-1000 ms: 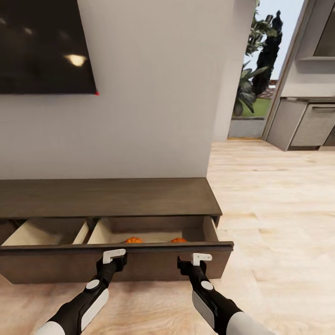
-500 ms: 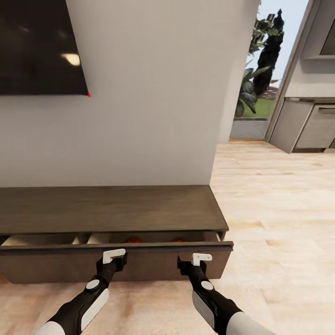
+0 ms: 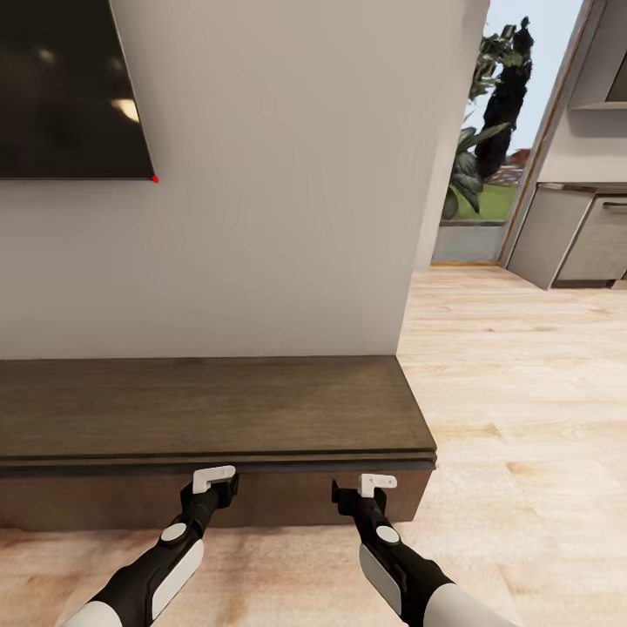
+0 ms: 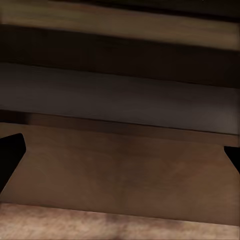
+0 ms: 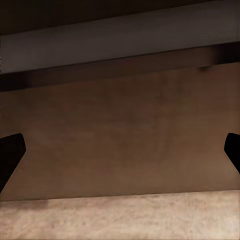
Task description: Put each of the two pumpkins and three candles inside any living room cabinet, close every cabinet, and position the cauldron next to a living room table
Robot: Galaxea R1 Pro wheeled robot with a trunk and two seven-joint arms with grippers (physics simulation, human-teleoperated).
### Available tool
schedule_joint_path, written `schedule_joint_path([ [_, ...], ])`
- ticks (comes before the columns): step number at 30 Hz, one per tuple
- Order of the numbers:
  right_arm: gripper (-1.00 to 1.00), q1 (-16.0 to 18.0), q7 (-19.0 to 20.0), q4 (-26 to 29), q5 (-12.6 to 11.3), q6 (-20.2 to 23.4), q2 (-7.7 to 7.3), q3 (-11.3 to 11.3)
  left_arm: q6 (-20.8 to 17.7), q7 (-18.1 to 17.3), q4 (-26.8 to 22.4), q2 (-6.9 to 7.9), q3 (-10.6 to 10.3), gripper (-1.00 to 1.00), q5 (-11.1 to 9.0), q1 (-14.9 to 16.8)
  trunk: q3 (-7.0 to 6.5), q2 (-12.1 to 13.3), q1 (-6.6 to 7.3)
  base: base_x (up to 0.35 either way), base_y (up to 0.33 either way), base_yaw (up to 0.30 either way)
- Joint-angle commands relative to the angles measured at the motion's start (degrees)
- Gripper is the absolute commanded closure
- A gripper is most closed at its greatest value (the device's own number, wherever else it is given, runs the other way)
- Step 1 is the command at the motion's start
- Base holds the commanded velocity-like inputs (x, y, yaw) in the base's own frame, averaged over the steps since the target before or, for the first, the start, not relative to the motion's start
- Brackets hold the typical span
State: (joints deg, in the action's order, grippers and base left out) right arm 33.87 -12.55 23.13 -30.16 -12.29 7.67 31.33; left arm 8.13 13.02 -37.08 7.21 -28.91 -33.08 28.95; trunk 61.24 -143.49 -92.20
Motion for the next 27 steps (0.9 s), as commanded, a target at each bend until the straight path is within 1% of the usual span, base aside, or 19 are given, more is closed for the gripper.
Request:
schedule_joint_path([
  [1, -1.00, 0.06, -0.36, -0.02, -0.52, -0.28, -0.01, 0.49, 0.31, 0.42, -0.07, 0.08, -0.45, -1.00, -0.41, 0.07, 0.05, -0.02, 0.01, 0.012, 0.000, 0.000],
  [17, -1.00, 0.06, -0.32, -0.05, -0.53, -0.28, -0.03, 0.49, 0.31, 0.42, -0.18, 0.08, -0.45, -1.00, -0.41, 0.05, 0.05, -0.02, 0.01, 0.036, 0.000, 0.000],
  [21, -1.00, 0.06, -0.33, -0.03, -0.52, -0.28, -0.03, 0.49, 0.31, 0.42, -0.13, 0.08, -0.45, -1.00, -0.41, 0.05, 0.05, -0.02, 0.01, -0.186, 0.000, 0.000],
  [27, -1.00, 0.06, -0.33, -0.04, -0.52, -0.28, -0.03, 0.49, 0.32, 0.42, -0.11, 0.08, -0.45, -1.00, -0.41, 0.05, 0.05, -0.02, 0.01, -0.313, 0.000, 0.000],
])
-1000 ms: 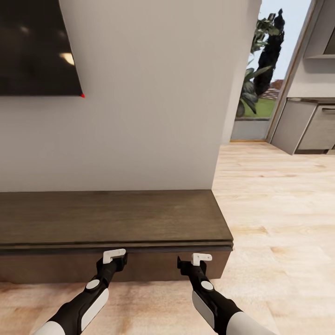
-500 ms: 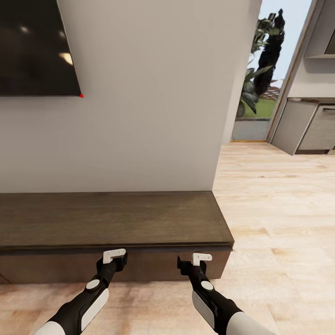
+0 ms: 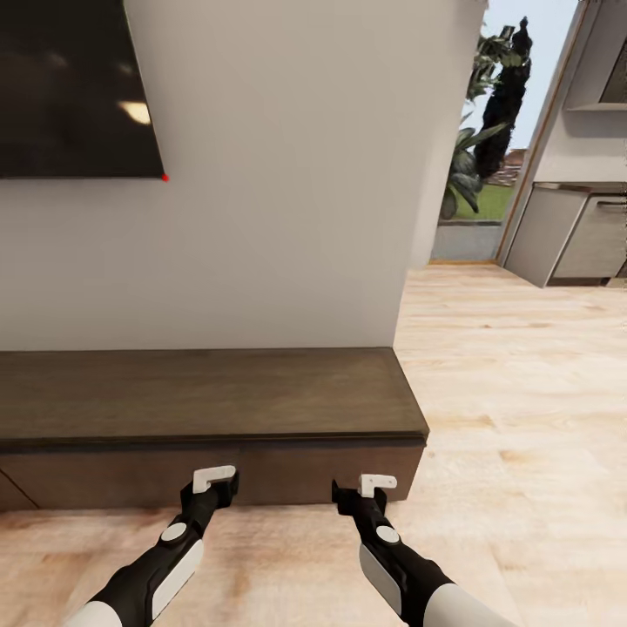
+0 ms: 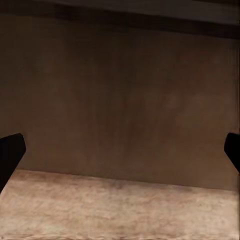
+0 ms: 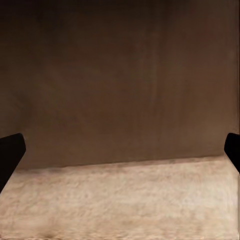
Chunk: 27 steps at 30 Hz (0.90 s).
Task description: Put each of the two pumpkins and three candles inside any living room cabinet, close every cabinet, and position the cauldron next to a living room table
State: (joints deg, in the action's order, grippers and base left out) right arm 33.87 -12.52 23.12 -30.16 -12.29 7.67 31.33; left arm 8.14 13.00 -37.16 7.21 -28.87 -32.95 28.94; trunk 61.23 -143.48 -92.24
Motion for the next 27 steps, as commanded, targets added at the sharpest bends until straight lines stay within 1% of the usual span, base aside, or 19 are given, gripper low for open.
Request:
schedule_joint_path([
  [1, -1.00, 0.06, -0.37, -0.04, -0.53, -0.28, -0.03, 0.49, 0.30, 0.45, -0.03, 0.08, -0.48, -1.00, -0.54, 0.08, 0.05, -0.02, 0.05, -0.337, 0.000, 0.000],
  [22, -1.00, 0.06, -0.40, 0.01, -0.60, -0.28, -0.03, 0.49, 0.29, 0.45, -0.17, 0.11, -0.48, -1.00, -0.54, 0.07, 0.05, -0.02, 0.05, -0.341, 0.000, 0.000],
  [27, -1.00, 0.06, -0.40, 0.06, -0.59, -0.28, -0.03, 0.49, 0.29, 0.45, -0.15, 0.09, -0.48, -1.00, -0.54, 0.08, 0.05, -0.02, 0.05, -0.150, 0.000, 0.000],
])
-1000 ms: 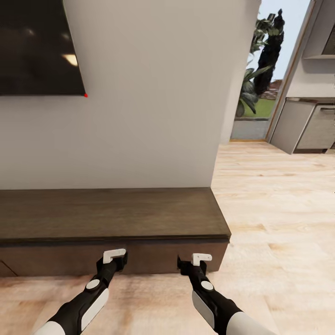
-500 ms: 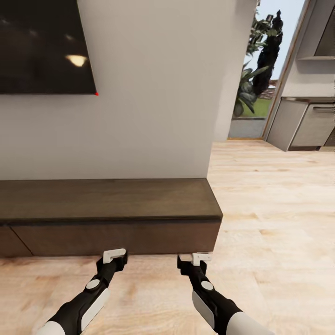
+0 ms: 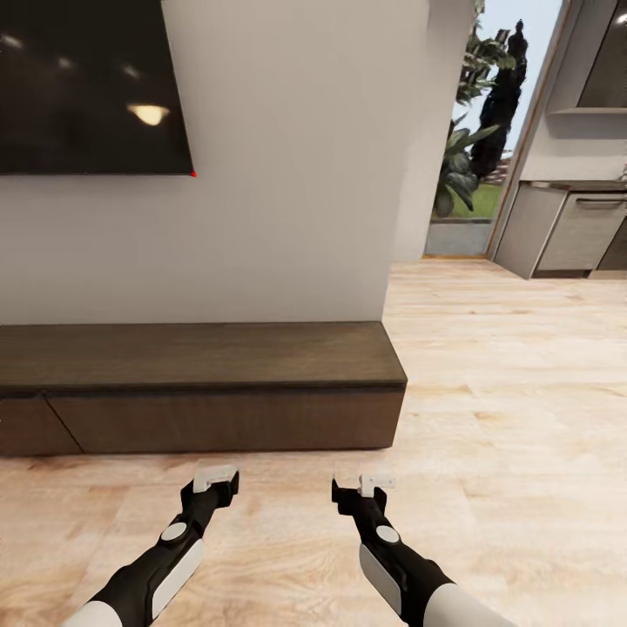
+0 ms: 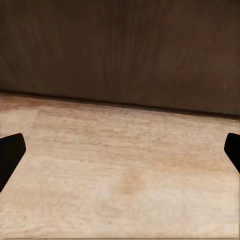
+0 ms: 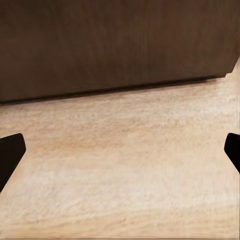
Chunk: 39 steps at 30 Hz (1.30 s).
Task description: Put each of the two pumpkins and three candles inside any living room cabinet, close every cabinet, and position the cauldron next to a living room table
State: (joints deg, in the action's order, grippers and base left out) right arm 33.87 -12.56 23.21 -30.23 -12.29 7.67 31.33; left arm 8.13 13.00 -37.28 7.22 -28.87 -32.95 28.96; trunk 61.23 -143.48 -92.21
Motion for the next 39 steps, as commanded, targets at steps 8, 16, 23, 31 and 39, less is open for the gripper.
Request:
schedule_joint_path([
  [8, -1.00, 0.06, -0.36, -0.01, -0.51, -0.28, -0.03, 0.43, 0.29, 0.45, -0.46, 0.15, -0.41, -1.00, -0.54, 0.08, 0.05, -0.02, 0.02, -0.036, 0.000, 0.000],
  [16, -1.00, 0.13, -0.39, 0.05, -0.49, -0.22, -0.05, 0.40, 0.18, 0.30, -0.12, 0.16, -0.40, -1.00, -0.55, 0.08, -1.50, 0.07, 0.20, -0.003, 0.000, 0.000],
  [23, -1.00, 0.30, -0.44, 0.30, -0.48, 1.43, -0.36, -0.28, -0.83, 0.07, -0.26, 0.21, -0.38, -1.00, -0.62, 0.09, -3.05, 0.16, 0.38, 0.000, 0.000, 0.000],
  [31, -1.00, 0.19, -0.43, 7.62, -0.39, 13.45, -0.72, -2.78, -9.26, 0.28, -3.28, 0.32, 0.12, -1.00, -0.67, 0.12, -3.49, 0.19, 0.43, 0.000, 0.000, 0.000],
  [39, -1.00, -0.01, -0.35, 12.13, -0.43, 21.76, -1.02, -3.98, -23.34, -0.39, -10.47, 0.69, 0.60, -1.00, -2.03, 0.10, -5.10, 1.86, 1.42, 0.000, 0.000, 0.000],
])
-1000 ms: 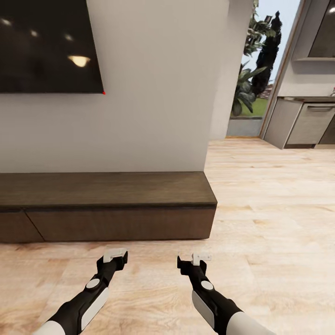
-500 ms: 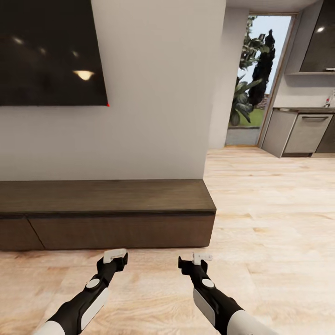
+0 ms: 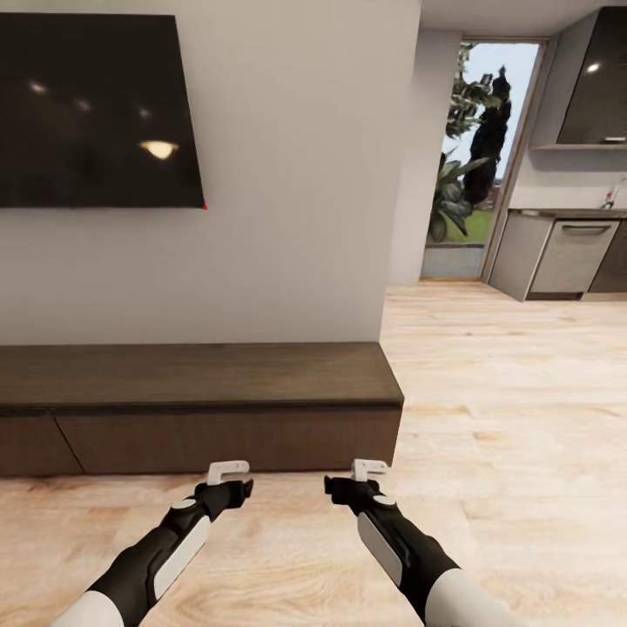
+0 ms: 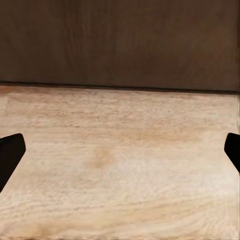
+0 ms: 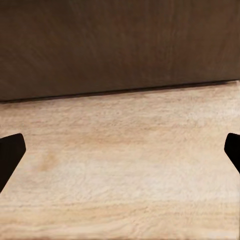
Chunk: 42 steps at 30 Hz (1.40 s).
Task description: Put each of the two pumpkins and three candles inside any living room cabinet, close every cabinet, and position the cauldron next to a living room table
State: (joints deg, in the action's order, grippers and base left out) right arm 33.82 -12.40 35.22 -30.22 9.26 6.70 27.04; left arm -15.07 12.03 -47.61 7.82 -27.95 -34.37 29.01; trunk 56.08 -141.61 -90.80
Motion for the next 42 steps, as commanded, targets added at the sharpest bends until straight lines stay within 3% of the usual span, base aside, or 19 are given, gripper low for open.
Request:
schedule_joint_path([
  [1, -1.00, 0.03, -0.51, 0.33, -0.45, 1.61, -0.07, 0.03, -1.55, 0.49, -0.38, 0.09, -0.27, -1.00, -1.50, 0.06, -0.12, 0.39, 0.24, 0.000, 0.000, 0.000],
  [6, -1.00, -0.06, -0.50, 1.07, -0.34, 6.03, -0.21, -0.44, -5.11, 0.44, -0.74, 0.13, -0.33, -1.00, -6.55, 0.08, -1.02, 2.39, 1.33, 0.000, 0.000, 0.000],
  [9, -1.00, -0.12, -0.47, 1.15, -0.32, 6.65, -0.64, -0.51, -6.29, 0.52, -0.74, 0.06, -0.32, -1.00, -7.32, 0.08, -1.56, 3.60, 1.99, 0.000, 0.000, 0.000],
  [19, -1.00, -0.15, -0.42, 1.12, -0.32, 6.96, -1.34, -0.51, -8.04, 0.95, -0.60, 0.09, -0.19, -1.00, -7.88, 0.08, -3.36, 7.61, 4.19, 0.000, 0.000, 0.000],
  [23, -1.00, -0.15, -0.43, 1.09, -0.34, 7.05, -2.30, -0.50, -8.47, 1.18, 0.03, 0.11, -0.14, -1.00, -7.84, 0.08, -4.07, 9.21, 5.07, 0.000, 0.000, 0.000],
  [25, -1.00, -0.15, -0.43, 1.08, -0.35, 7.06, -2.75, -0.50, -8.70, 1.28, 1.65, 0.10, -0.15, -1.00, -7.83, 0.08, -4.43, 10.01, 5.51, 0.000, 0.000, 0.000],
  [30, -1.00, -0.22, -0.43, 1.08, -0.40, 7.13, -4.16, -0.50, -8.74, 1.15, 12.84, -0.10, -0.20, -1.00, -7.92, 0.55, -5.33, 12.02, 6.61, 0.000, 0.000, 0.000],
  [34, -1.00, -0.24, -0.38, 0.97, -0.44, 7.10, -5.02, -0.54, -8.72, 1.06, 17.37, -0.08, -0.21, -1.00, -7.93, 0.86, -6.05, 13.62, 7.48, 0.000, 0.000, 0.000],
  [42, -1.00, -1.39, -0.30, 0.79, -0.42, 6.80, -5.79, -2.77, -8.32, 1.28, 20.12, 0.13, -0.27, -1.00, -7.86, 0.92, -7.48, 16.83, 9.24, 0.000, 0.000, 0.000],
])
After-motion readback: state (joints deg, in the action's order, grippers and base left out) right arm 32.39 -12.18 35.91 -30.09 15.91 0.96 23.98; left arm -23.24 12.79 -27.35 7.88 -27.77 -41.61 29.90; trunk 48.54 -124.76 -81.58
